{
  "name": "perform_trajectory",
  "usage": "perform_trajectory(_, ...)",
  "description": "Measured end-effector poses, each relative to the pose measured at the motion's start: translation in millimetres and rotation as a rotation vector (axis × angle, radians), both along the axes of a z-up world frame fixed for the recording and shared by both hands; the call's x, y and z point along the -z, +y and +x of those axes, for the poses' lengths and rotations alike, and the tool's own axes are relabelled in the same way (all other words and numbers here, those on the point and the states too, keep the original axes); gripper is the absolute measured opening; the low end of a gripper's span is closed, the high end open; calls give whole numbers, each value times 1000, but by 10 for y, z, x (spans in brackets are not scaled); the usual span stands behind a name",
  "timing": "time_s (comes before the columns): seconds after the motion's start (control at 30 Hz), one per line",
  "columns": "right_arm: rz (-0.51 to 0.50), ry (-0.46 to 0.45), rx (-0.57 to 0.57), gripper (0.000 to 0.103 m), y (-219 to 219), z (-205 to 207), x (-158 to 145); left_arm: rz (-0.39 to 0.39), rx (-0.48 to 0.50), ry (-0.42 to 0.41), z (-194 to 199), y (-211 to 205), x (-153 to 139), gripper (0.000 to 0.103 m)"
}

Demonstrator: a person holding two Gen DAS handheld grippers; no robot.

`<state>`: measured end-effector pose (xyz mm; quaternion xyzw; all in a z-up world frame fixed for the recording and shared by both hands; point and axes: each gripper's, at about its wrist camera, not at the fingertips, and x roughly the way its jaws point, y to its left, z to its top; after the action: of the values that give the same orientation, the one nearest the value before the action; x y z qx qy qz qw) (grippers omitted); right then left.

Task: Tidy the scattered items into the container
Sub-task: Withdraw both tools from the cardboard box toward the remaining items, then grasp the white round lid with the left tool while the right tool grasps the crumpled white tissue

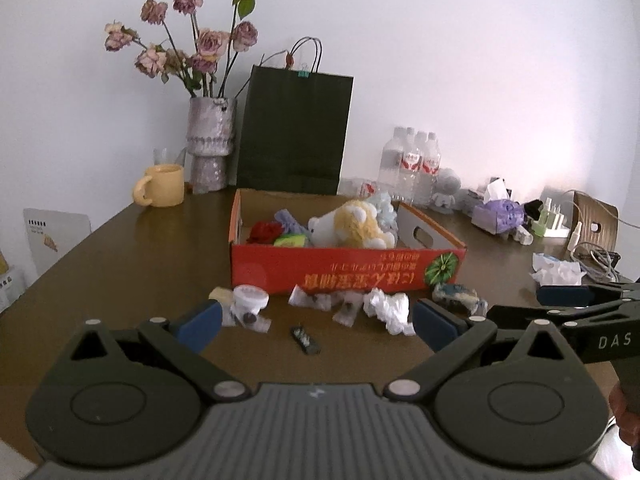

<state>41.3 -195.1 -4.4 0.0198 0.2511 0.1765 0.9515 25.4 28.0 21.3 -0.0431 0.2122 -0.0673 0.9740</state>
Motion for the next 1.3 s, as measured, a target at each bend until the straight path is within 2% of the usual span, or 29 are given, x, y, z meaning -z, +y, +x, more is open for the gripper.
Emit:
perform_trajectory(0.67,-19,85,11,103,-7,125,277,-5,-3,57,137,30,176,103)
perform_trajectory(0.87,-39,103,14,103,32,351,401,-9,17,88,392,73,282,103)
perform_trajectory(1.03,-52,107,14,97,121,648,478,42,-28,96,816,144,321,101)
perform_trajectory(1.13,-54,119,16,92,201,886,537,65,-40,116,1118,195,376,87)
perform_trajectory(1.17,-54,126,17,91,222,966,558,75,-42,126,1213,205,400,79)
perform_trajectory(1.27,-59,144,12,83,295,1194,623,106,-27,153,1480,220,482,63)
perform_trajectory(1.3,-62,148,10,76,317,1254,641,118,-25,165,1555,221,512,59)
